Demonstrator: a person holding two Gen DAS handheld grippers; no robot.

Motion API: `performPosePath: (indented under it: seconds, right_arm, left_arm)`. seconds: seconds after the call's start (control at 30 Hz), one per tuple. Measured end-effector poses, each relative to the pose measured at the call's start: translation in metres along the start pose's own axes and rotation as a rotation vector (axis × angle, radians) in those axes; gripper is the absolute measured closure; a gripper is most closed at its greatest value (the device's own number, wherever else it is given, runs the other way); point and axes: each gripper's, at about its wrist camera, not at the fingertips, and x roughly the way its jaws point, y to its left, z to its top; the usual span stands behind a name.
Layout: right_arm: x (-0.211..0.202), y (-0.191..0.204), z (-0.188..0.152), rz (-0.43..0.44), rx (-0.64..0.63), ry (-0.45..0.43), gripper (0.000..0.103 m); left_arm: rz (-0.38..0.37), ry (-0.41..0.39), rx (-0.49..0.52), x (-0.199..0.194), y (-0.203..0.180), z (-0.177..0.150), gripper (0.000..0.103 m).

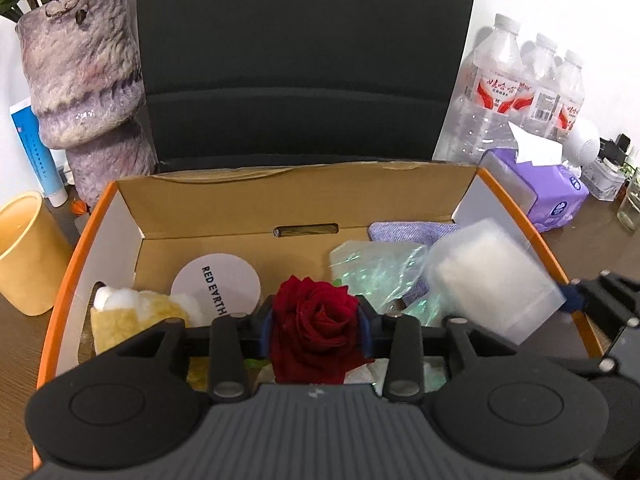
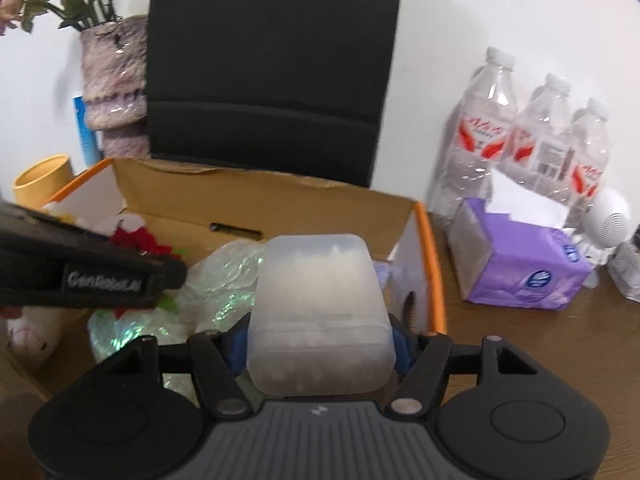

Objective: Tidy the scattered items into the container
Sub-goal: 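Lower the rose and white container into the box and open both tools, then raise both tools out of the box and pull back from it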

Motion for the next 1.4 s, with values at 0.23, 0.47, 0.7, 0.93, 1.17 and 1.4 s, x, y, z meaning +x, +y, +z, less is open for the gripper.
performPosePath:
  seconds: [0.23, 0.47, 0.7, 0.93, 1.17, 1.4]
  right_arm:
    - [-0.018, 0.004, 0.001, 0.038, 0.011, -0.054, 0.001]
    - [-0.048, 0.007, 0.002, 0.027, 0.024, -0.123, 0.0]
    - [-0.088, 0.014, -0.004, 0.027, 0.024, -0.167, 0.0]
    - [-0.146, 0.027, -0.02, 0.025, -0.002, -0.224, 0.0]
    - [-0.197, 0.037, -0.04, 0.049, 0.013, -0.255, 0.0]
    - [-0.25, 0.044, -0.055, 0.047, 0.022, -0.299, 0.0]
  left_arm:
    - [0.016, -0.11, -0.06, -0.028, 0.002, -0.008, 0.0]
    - [-0.012, -0.194, -0.083, -0.059, 0.01, -0.008, 0.0]
    - [-0.013, -0.221, -0.106, -0.093, 0.013, -0.017, 0.0]
    - [-0.021, -0.283, -0.089, -0.148, 0.007, -0.031, 0.0]
    - [-0.019, -0.324, -0.098, -0.203, 0.009, -0.064, 0.0]
    - [-0.026, -0.356, -0.069, -0.256, 0.006, -0.096, 0.0]
